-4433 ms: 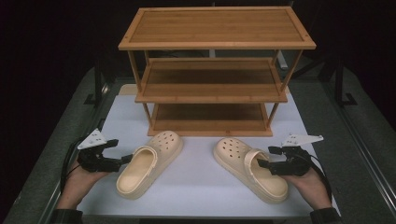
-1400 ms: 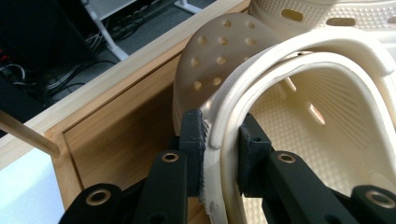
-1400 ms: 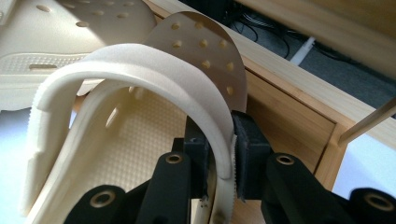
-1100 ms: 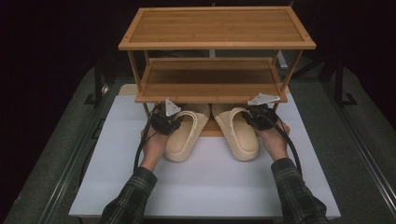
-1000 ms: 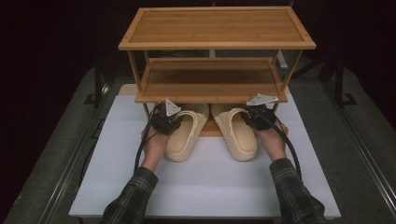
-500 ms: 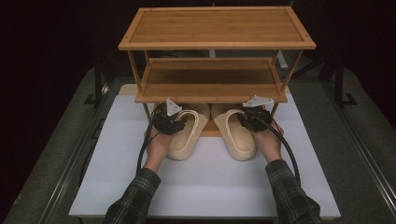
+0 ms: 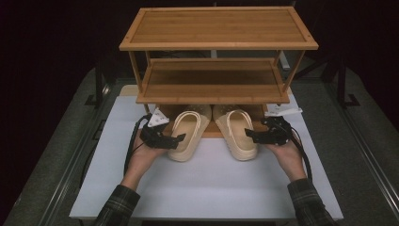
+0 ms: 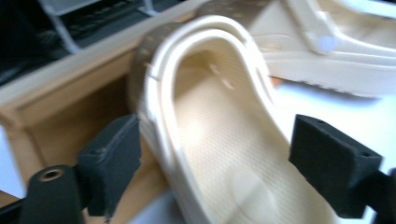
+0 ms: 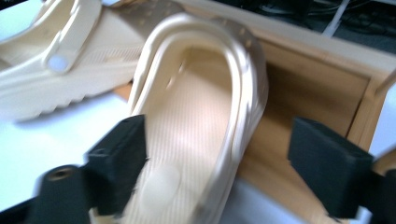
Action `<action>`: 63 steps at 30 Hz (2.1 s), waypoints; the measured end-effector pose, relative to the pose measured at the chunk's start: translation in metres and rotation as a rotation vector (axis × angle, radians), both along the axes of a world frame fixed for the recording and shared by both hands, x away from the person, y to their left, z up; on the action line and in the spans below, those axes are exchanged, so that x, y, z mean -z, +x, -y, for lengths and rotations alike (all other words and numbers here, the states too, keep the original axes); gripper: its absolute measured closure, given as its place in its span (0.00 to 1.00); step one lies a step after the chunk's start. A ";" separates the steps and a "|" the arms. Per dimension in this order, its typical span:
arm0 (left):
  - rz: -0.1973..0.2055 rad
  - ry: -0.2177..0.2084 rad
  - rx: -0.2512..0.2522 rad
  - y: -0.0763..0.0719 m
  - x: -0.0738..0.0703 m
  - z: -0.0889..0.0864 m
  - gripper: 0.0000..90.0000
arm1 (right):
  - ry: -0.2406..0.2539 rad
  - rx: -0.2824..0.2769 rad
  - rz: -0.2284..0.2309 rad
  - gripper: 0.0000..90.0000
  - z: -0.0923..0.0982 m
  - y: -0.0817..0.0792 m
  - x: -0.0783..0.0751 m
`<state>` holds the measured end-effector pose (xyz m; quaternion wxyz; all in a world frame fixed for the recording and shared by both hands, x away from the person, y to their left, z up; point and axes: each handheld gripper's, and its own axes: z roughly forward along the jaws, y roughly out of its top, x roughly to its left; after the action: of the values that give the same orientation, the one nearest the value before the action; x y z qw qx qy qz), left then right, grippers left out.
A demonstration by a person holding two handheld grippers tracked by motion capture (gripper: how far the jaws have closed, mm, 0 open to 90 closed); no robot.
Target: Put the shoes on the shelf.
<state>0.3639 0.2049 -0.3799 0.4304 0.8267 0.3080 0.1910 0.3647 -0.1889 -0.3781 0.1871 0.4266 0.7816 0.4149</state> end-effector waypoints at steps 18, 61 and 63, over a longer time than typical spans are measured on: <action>-0.040 0.009 0.059 -0.033 0.043 -0.019 0.00 | 0.043 -0.138 -0.078 0.01 0.013 -0.035 0.052; -0.140 0.006 0.082 0.006 0.062 0.035 0.04 | 0.003 -0.136 -0.095 0.07 -0.036 -0.005 0.064; -0.136 0.009 0.086 0.008 0.062 0.040 0.06 | 0.004 -0.133 -0.092 0.08 -0.040 -0.003 0.064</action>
<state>0.3715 0.1648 -0.4420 0.4127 0.8520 0.3000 0.1173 0.3619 -0.1491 -0.4423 0.1220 0.3928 0.8152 0.4078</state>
